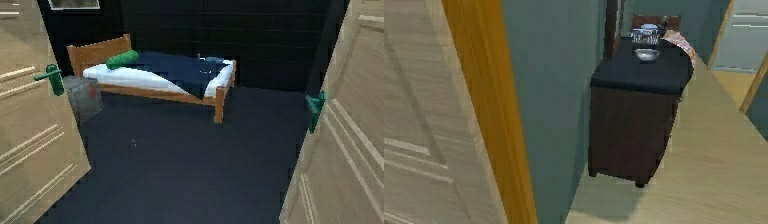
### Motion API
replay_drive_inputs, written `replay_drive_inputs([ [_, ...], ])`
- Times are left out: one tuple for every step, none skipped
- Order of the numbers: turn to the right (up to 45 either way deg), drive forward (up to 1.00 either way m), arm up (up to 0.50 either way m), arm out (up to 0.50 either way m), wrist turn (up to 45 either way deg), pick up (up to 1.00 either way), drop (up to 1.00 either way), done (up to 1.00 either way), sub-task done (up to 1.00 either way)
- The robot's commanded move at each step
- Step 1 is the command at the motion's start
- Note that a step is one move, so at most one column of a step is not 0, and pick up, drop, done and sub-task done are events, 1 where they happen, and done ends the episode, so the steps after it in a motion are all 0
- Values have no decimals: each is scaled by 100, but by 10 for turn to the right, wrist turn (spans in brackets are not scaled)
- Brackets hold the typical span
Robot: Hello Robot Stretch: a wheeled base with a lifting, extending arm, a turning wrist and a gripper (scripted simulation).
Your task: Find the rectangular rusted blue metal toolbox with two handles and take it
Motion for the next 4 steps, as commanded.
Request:
replay_drive_inputs([
  [0, 15, 0, 0, 0, 0, 0, 0, 0],
  [0, 100, 0, 0, 0, 0, 0, 0, 0],
  [-60, 0, 0, 0, 0, 0, 0, 0, 0],
  [0, 35, 0, 0, 0, 0, 0, 0, 0],
])
